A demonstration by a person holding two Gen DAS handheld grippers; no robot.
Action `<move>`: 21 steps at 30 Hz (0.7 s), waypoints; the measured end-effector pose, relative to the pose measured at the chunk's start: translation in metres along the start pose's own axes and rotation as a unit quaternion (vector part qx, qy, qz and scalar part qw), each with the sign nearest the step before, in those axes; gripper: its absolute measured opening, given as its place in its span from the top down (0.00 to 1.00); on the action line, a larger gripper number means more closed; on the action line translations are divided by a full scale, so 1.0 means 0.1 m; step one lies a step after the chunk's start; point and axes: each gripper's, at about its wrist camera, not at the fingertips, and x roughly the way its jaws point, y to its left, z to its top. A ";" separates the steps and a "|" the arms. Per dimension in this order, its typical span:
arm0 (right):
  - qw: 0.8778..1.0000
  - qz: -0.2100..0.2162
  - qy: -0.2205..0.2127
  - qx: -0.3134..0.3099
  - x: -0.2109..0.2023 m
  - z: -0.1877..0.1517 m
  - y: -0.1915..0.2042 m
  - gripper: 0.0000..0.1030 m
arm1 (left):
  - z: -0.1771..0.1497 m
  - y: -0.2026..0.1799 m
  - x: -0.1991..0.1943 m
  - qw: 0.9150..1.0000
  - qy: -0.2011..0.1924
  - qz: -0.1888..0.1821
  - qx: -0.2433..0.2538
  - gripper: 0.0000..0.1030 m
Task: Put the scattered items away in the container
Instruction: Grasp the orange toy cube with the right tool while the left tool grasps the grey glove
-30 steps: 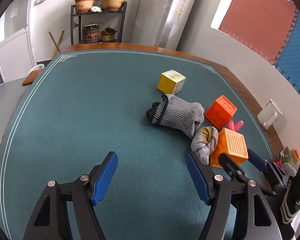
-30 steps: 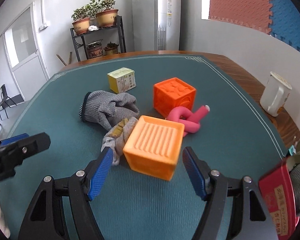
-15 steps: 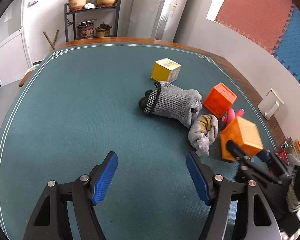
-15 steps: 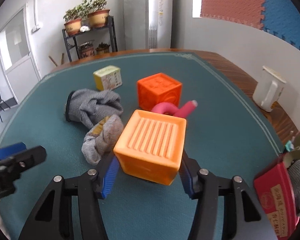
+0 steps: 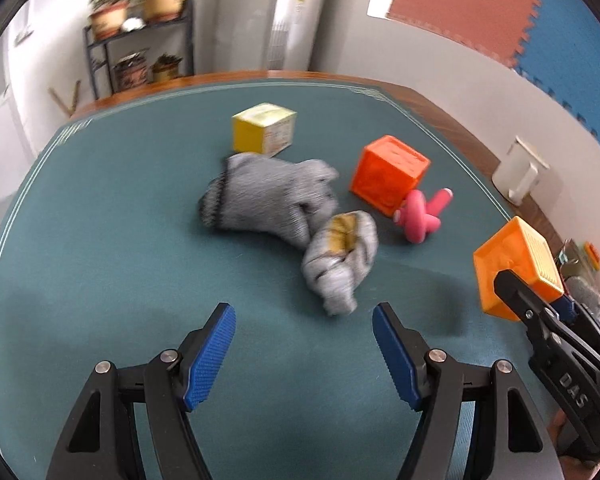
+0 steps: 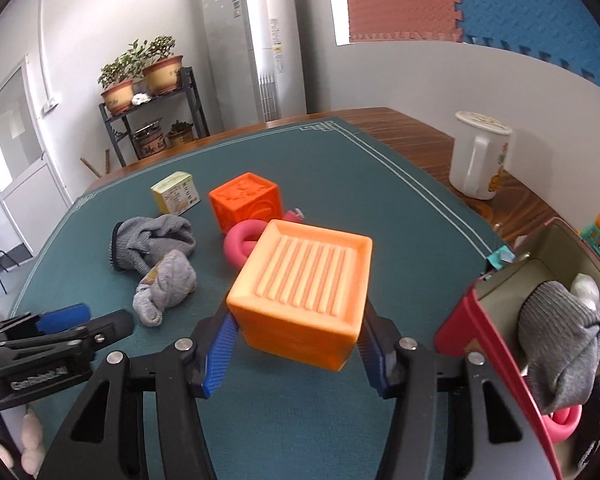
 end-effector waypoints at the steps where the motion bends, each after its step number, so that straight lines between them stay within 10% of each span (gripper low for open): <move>1: 1.000 0.001 0.000 0.002 0.00 0.00 -0.01 0.43 | 0.03 -0.04 0.04 1.000 -0.001 0.002 0.009 0.29; 12: 1.000 0.010 0.002 0.000 0.03 -0.02 0.00 0.42 | 0.20 -0.08 0.41 1.000 0.001 -0.004 0.005 0.30; 15: 1.000 0.009 0.003 -0.002 0.04 -0.03 0.01 0.42 | 0.18 -0.11 0.47 1.000 0.002 -0.013 0.015 0.58; 21: 1.000 0.003 0.000 -0.002 0.05 -0.03 0.00 0.42 | 0.14 -0.12 0.38 1.000 -0.015 -0.014 0.023 0.62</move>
